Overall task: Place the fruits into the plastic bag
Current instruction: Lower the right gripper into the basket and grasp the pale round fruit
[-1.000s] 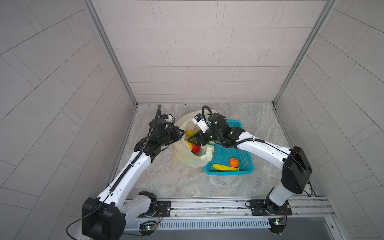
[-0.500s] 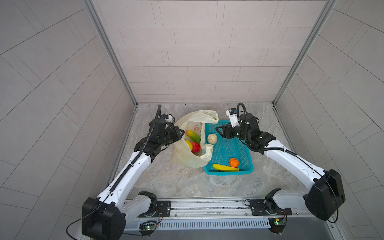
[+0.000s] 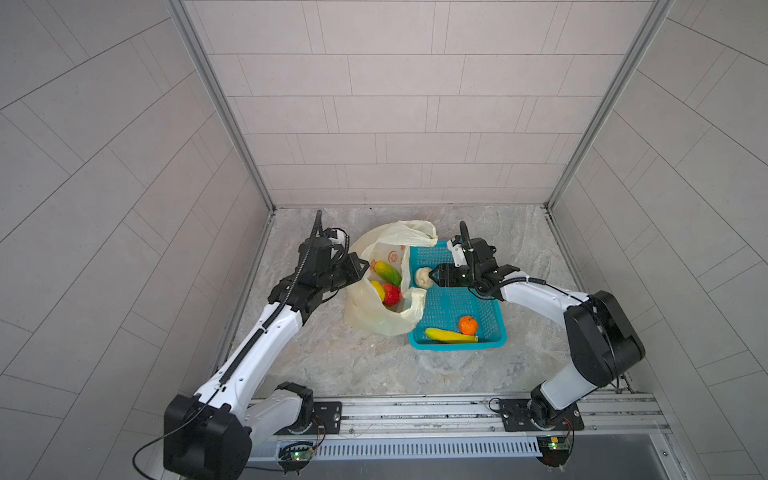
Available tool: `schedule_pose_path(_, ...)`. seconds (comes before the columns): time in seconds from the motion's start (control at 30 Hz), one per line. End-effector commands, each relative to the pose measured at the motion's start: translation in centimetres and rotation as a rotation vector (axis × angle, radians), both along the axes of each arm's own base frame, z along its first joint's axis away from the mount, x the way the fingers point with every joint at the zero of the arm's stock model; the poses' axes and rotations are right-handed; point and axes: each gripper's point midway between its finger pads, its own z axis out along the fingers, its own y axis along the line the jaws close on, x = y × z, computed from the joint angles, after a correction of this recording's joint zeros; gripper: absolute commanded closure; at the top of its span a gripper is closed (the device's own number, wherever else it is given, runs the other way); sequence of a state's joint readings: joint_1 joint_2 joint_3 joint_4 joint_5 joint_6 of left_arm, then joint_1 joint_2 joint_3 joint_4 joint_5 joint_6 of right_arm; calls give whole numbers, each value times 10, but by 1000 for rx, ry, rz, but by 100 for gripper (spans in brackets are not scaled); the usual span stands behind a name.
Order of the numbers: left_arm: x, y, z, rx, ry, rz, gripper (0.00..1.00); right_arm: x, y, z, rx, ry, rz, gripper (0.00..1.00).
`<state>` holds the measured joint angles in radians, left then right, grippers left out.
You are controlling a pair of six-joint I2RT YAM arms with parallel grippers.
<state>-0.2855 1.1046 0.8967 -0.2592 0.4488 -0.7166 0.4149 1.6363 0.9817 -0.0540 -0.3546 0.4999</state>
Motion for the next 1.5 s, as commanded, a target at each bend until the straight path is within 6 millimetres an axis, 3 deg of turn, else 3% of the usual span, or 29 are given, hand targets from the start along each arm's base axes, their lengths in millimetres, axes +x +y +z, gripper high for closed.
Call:
schedule_pose_path(0.0, -3, 1, -1, 8, -8, -8, 100, 11, 20, 12, 52, -20, 27, 22)
schedule_pose_path(0.3, -3, 1, -3, 16, -3, -10, 100, 25, 29, -18, 10, 57, 30, 20)
schedule_pose_path(0.6, -2, 0, -6, 16, 5, -10, 100, 25, 37, -41, -32, 88, 47, 21)
schedule_pose_path(0.87, -2, 1, -4, 18, 0, -10, 100, 22, 41, -51, -58, 141, 84, 32)
schedule_pose_path(1.13, -2, 1, -2, 20, -4, -12, 100, 19, 33, -28, -62, 85, 68, 43)
schedule_pose_path(1.47, -3, 0, 4, 12, -17, -18, 100, -10, 15, 36, -46, -36, 79, 44)
